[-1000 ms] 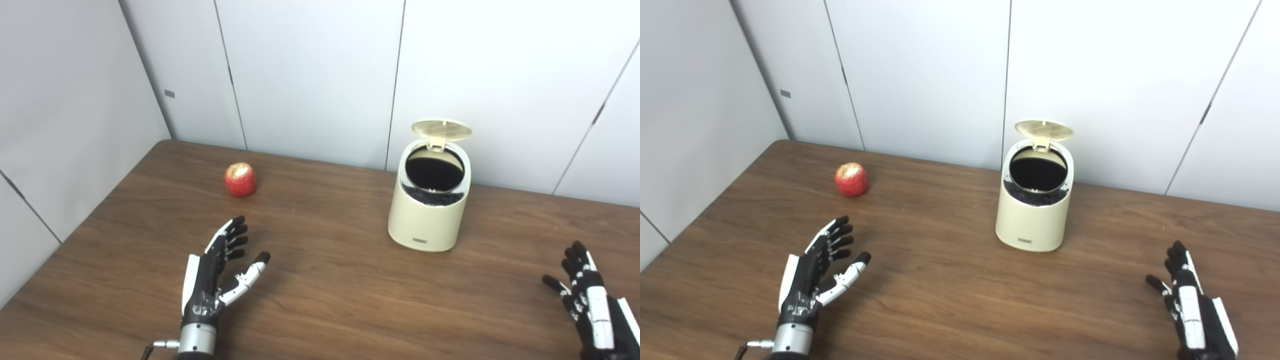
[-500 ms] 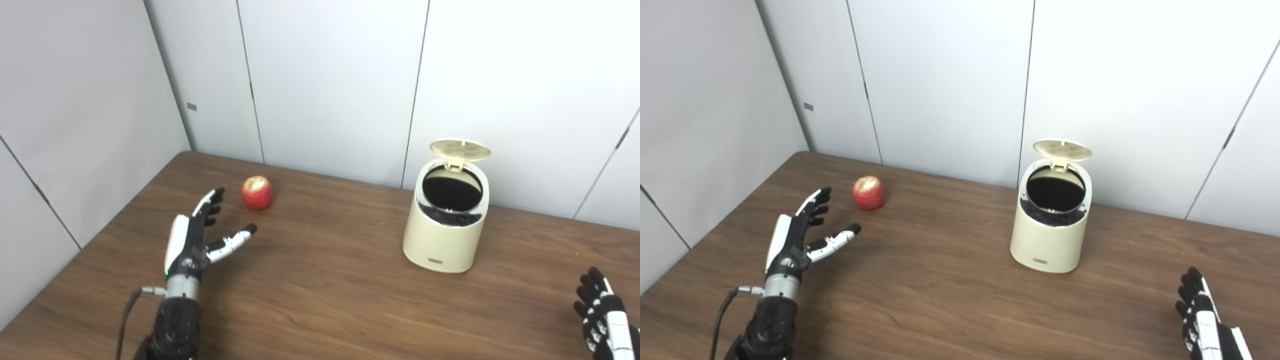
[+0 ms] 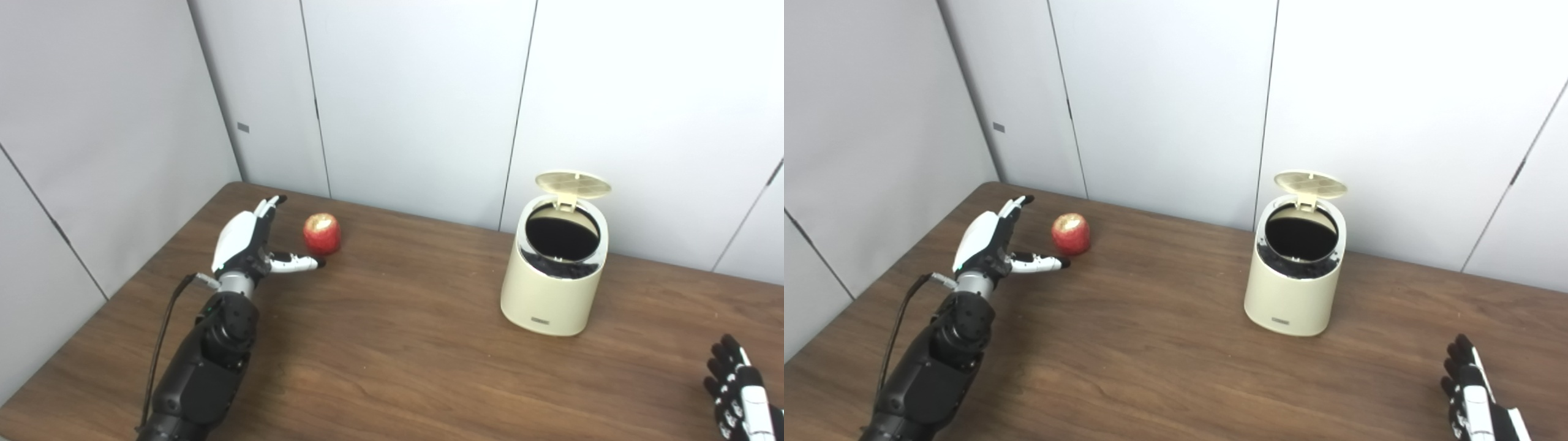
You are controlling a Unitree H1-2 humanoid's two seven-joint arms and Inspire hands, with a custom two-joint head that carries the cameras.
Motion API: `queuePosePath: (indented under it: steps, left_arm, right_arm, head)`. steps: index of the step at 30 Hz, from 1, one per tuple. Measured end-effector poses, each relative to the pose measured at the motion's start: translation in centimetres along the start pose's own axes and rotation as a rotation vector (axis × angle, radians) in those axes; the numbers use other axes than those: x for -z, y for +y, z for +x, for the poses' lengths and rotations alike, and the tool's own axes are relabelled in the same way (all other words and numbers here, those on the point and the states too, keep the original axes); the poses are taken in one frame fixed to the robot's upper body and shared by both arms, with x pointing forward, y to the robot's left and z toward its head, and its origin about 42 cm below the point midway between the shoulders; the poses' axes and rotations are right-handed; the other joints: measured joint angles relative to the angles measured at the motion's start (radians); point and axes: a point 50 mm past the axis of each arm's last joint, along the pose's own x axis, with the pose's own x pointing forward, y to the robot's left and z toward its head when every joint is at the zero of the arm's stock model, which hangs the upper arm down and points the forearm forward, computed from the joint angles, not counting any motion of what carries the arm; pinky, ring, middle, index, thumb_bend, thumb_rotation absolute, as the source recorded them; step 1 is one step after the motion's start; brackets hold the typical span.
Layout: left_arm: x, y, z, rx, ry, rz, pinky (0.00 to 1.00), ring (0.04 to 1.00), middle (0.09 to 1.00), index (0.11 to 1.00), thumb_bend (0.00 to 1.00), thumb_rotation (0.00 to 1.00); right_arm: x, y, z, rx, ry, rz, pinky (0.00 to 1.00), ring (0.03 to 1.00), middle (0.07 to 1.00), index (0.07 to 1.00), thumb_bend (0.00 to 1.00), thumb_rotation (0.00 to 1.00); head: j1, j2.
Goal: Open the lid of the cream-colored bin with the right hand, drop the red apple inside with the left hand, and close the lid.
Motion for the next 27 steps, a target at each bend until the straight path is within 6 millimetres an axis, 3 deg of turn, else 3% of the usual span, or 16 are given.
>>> queuePosePath:
  steps: [4, 8, 15, 22, 27]
  left_arm:
    - [0.6, -0.7, 1.4, 0.037, 0.016, 0.042, 0.86, 0.97, 0.989, 0.977, 1.0, 0.23]
    - [0.3, -0.8, 2.5, 0.04, 0.008, 0.07, 0.75, 0.879, 0.942, 0.952, 1.0, 0.23]
    - [0.6, -1.3, 3.5, 0.056, 0.018, 0.084, 0.64, 0.825, 0.922, 0.957, 1.0, 0.21]
    - [0.5, -1.8, 4.2, 0.073, 0.031, 0.091, 0.82, 0.941, 0.956, 0.955, 0.99, 0.23]
    - [0.1, -1.8, 5.0, 0.081, 0.04, 0.087, 0.82, 0.94, 0.954, 0.948, 0.99, 0.22]
  right_arm:
    - [0.0, 0.1, -0.1, 0.001, 0.001, -0.019, 0.99, 1.0, 1.0, 1.0, 0.41, 1.0]
    - [-0.1, 0.1, -0.1, 0.001, -0.001, -0.026, 0.98, 1.0, 1.0, 0.994, 0.39, 1.0]
    - [0.0, 0.4, -0.1, -0.003, -0.007, -0.034, 1.0, 1.0, 1.0, 0.994, 0.4, 1.0]
    - [0.4, 0.5, -0.1, -0.001, -0.021, -0.034, 0.98, 1.0, 1.0, 0.993, 0.4, 1.0]
    - [0.5, 0.5, -0.1, -0.001, -0.033, -0.037, 0.98, 1.0, 1.0, 1.0, 0.42, 1.0]
  head:
    - [-0.008, 0.002]
    - [-0.014, 0.002]
    - [-0.029, 0.002]
    - [-0.034, 0.003]
    - [-0.041, 0.005]
